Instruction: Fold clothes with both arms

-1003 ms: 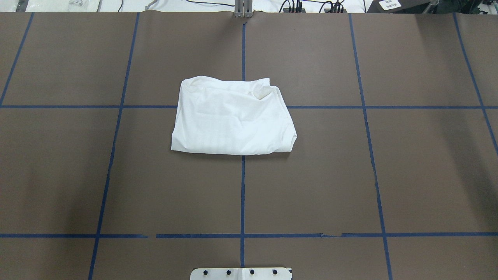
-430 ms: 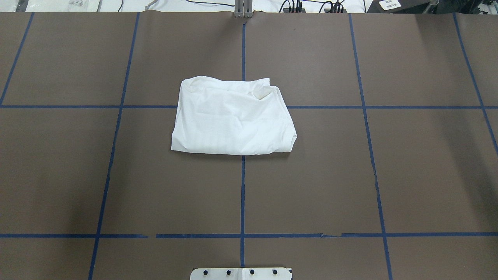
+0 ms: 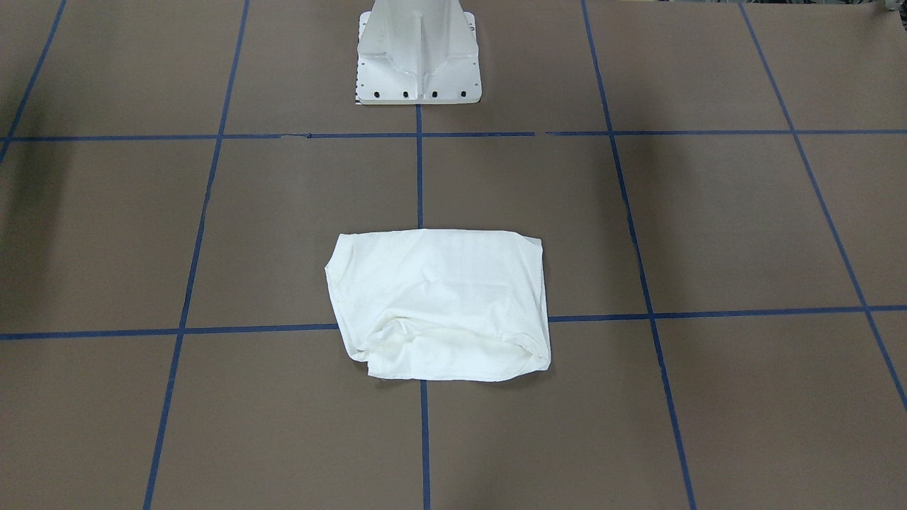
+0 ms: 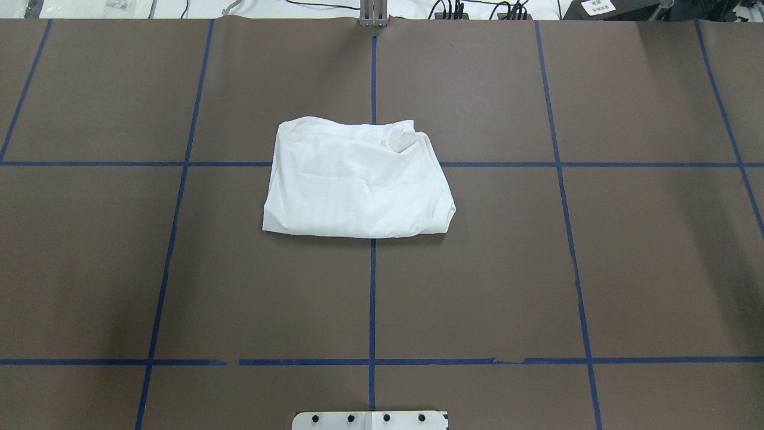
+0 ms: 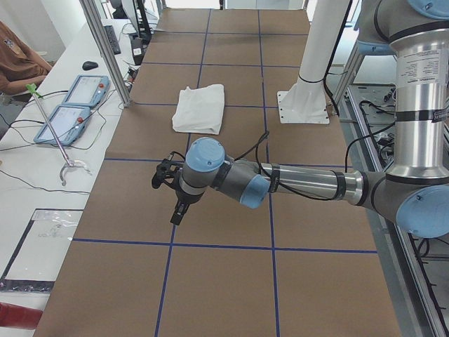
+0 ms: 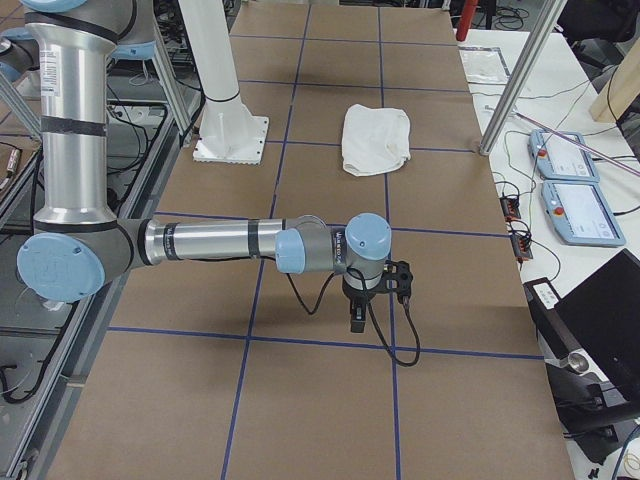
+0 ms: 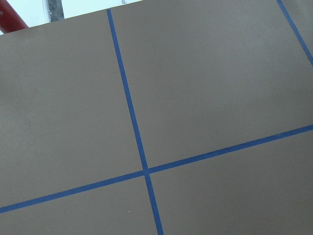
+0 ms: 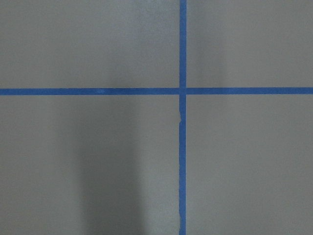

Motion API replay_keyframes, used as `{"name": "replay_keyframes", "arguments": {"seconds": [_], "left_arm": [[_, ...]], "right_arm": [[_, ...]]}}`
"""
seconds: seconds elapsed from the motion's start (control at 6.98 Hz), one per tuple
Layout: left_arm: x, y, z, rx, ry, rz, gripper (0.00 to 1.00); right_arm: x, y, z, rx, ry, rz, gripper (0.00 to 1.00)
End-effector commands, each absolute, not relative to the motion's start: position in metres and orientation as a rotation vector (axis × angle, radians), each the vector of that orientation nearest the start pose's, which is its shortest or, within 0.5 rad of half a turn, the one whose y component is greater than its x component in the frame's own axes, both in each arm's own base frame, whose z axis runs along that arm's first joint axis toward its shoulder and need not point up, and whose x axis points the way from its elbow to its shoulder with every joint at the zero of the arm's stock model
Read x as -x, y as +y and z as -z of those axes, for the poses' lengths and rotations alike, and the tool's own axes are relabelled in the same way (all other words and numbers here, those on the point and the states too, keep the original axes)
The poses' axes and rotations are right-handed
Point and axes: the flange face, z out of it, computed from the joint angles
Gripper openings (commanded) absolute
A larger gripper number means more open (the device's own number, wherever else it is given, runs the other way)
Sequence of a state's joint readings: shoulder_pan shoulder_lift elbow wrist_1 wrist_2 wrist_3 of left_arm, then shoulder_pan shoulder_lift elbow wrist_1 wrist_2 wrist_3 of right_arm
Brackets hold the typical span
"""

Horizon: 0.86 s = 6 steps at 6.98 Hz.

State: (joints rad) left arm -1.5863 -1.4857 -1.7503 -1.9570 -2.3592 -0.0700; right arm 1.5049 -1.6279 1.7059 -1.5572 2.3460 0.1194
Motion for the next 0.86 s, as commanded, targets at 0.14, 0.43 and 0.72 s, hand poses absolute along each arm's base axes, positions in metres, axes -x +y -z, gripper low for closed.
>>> {"name": "replay_keyframes", "arguments": {"seconds": [0.14, 0.43, 0.72], "left_arm": [[0.069, -0.476, -0.562, -0.440, 0.783, -0.113, 1.00], [0.069, -0.477, -0.558, -0.450, 0.784, -0.118, 1.00], [0.068, -0.481, -0.553, -0.459, 0.783, -0.125, 1.00]], "right_arm": [[-0.032, -0.479, -0.613, -0.023, -0.786, -0.011, 1.00], [-0.032, -0.479, -0.606, -0.037, -0.787, -0.007, 1.00], [-0.036, -0.478, -0.599, -0.051, -0.789, -0.011, 1.00]]}}
